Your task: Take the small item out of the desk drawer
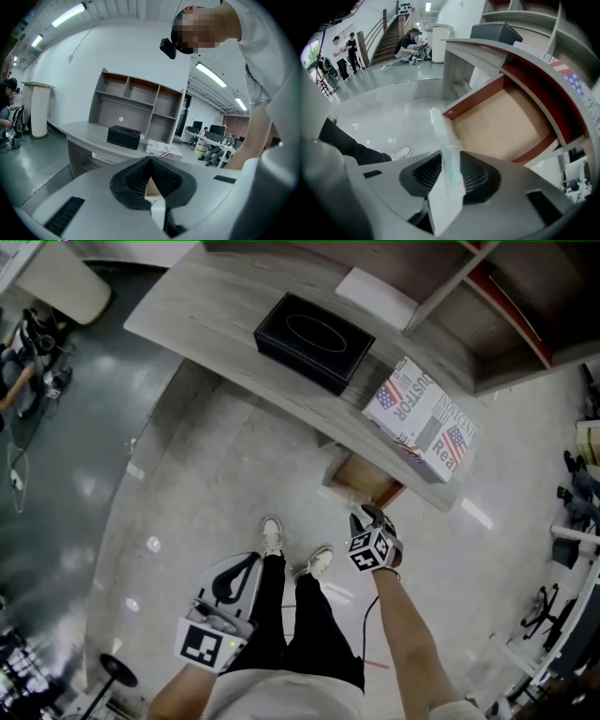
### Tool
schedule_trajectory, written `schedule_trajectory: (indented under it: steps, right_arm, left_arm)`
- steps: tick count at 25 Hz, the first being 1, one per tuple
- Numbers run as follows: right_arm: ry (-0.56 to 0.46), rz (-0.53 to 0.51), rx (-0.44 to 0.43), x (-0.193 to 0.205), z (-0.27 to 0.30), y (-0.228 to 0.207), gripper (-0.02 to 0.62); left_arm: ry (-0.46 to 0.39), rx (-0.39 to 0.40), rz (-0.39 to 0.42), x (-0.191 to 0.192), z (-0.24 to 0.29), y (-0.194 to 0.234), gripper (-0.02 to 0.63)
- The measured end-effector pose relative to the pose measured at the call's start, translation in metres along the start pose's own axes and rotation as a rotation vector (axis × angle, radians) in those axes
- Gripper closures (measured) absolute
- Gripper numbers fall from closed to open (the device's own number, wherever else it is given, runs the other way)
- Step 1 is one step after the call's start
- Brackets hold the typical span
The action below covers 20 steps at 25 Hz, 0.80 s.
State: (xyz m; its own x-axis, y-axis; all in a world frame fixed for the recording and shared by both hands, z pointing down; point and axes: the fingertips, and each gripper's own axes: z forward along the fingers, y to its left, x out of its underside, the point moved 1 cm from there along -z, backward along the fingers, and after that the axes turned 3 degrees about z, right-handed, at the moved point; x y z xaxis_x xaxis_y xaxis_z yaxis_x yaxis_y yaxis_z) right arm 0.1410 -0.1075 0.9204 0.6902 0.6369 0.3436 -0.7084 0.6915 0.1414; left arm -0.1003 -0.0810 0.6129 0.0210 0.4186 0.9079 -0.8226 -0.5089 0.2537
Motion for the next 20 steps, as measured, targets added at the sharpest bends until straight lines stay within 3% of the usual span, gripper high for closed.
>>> schedule_trajectory:
  steps: [3, 5, 12, 20]
  right_arm:
    - [-0.009, 0.058, 0.001, -0.001, -0.001, -0.005, 0.544]
    - [-0.020, 0.131, 0.008, -0.001, -0.005, -0.011, 0.568]
    - [-0.091, 0.382, 0.009, -0.005, -0.033, -0.028, 0.571]
    - [-0.218, 0.439, 0.007, -0.041, -0.079, -0.039, 0.571]
  left_arm:
    - [-0.002, 0.004, 0.005, -0.002, 0.001, -0.001, 0.588]
    - [-0.004, 0.008, 0.009, -0.003, 0.002, -0.003, 0.588]
    - [-0.045, 0.019, 0.029, -0.024, 0.002, -0.013, 0.588]
    - [-0.094, 0.022, 0.078, -0.056, -0.002, -0.026, 0.588]
